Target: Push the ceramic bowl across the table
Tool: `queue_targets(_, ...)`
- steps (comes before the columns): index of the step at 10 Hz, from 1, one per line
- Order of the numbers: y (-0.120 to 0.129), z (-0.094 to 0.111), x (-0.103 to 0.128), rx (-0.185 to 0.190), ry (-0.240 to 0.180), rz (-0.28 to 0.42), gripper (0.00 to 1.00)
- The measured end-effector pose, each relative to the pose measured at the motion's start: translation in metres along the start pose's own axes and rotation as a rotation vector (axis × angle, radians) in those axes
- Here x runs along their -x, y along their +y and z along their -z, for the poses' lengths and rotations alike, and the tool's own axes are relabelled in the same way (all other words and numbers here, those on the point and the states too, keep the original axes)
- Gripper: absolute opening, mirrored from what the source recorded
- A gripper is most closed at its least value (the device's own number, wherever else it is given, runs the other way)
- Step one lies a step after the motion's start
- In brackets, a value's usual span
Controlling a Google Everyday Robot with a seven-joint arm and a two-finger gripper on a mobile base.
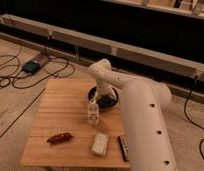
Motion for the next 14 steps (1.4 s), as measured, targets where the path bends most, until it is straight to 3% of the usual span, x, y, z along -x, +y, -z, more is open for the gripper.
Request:
queue_targets(4,0.017,-0.001,0.018,0.014,-0.049,-0.027,0.80)
queue_targets(9,0.028,-0.008,0.053,-0.025,-0.106,-0.082,0.80)
queue_targets(12,0.038,-0.008,0.064,-0.033,-0.115,-0.106,0.80)
queue_targets(14,0.037,-0.005,0.066,-0.060,-0.110,-0.112,0.80)
